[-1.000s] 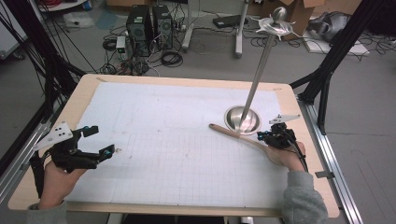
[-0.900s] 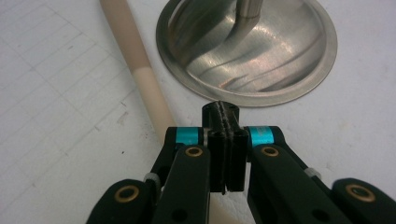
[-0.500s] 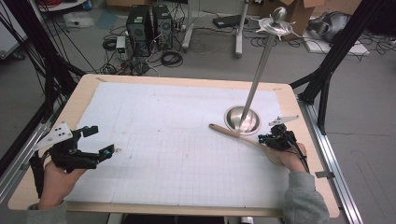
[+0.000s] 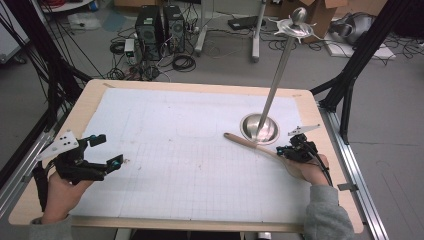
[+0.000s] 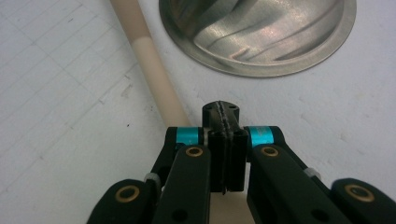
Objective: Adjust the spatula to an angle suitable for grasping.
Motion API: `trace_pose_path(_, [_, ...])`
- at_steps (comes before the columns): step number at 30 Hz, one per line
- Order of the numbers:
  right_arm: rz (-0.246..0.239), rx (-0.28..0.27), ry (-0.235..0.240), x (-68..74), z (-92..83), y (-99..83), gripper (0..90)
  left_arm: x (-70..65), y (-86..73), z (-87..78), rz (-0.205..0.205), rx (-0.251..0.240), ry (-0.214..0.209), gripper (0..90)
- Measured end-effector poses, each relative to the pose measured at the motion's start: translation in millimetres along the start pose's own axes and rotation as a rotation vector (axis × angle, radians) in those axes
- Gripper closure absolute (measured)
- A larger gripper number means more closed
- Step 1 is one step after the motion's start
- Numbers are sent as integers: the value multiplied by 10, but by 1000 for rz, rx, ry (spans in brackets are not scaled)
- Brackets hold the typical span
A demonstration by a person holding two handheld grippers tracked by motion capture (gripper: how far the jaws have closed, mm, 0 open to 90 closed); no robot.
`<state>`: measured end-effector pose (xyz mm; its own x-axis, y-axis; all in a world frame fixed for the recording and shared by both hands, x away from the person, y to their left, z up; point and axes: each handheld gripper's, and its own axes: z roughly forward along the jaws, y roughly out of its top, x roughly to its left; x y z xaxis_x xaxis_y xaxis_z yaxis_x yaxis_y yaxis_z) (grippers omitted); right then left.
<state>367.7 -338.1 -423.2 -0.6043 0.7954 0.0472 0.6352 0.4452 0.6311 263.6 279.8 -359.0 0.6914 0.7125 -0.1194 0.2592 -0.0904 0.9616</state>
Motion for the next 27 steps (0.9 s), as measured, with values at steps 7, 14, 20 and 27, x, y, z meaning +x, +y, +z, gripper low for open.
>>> trace_pose_path(7, [-2,30,11,75,-28,-20,900,2,6,11,2,-1,-5,17])
trace_pose_path(14, [5,50,9,199,-69,-57,900,-10,13,56,5,2,-16,17])
trace_pose_path(20, [10,68,11,310,-107,-86,900,-12,20,92,7,5,-23,17])
trace_pose_path(27, [28,45,22,391,-144,-177,900,-17,22,132,7,10,-30,17])
